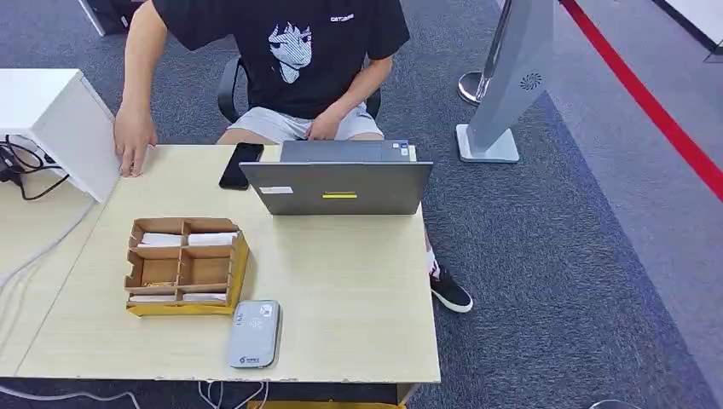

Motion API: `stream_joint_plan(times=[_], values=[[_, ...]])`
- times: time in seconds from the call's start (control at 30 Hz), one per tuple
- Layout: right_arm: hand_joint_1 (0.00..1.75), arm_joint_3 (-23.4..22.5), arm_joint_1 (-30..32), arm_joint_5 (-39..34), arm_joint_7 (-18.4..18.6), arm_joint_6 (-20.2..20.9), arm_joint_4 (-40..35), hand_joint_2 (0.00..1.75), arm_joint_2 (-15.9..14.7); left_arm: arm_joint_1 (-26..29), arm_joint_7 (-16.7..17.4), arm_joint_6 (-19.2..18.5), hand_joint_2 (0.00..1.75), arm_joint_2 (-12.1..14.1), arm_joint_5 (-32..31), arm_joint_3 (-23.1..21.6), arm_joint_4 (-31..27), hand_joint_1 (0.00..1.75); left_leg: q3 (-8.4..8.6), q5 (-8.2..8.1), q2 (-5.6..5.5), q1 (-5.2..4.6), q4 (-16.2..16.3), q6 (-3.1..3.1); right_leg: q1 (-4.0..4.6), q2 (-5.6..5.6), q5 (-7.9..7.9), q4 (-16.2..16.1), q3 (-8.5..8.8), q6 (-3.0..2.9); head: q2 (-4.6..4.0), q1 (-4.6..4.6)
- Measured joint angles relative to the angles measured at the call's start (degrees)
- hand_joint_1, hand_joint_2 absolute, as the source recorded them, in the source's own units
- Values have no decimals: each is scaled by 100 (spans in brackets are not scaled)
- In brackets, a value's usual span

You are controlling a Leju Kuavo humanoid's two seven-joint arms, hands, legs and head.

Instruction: Pass the card to the sensor for recognition and then transmit it.

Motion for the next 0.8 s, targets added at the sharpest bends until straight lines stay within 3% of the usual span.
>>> stream_joint_plan(times=[0.1,0.13,0.4,0.8], values=[[0,132,22,-26,61,39,-15,175,-7,-44,599,1428,175,66,-418,-123,35,0,3,0,1,-1,1,0,0,1,0,-1,1,0,0,0],[0,232,40,-83,68,41,-31,175,-15,-32,671,1738,175,92,-465,-282,37,0,5,-1,2,-1,1,0,0,3,0,-1,1,0,0,-2],[0,932,176,-768,-2,57,-164,175,-131,62,808,1763,175,258,-502,-1222,37,0,6,-1,0,1,0,0,1,1,-3,-1,3,3,0,0],[0,2311,479,-2033,-142,118,-437,175,-385,365,940,1632,175,494,-459,-3207,-20,0,7,-1,0,0,0,0,0,1,-3,-1,4,4,0,0]])
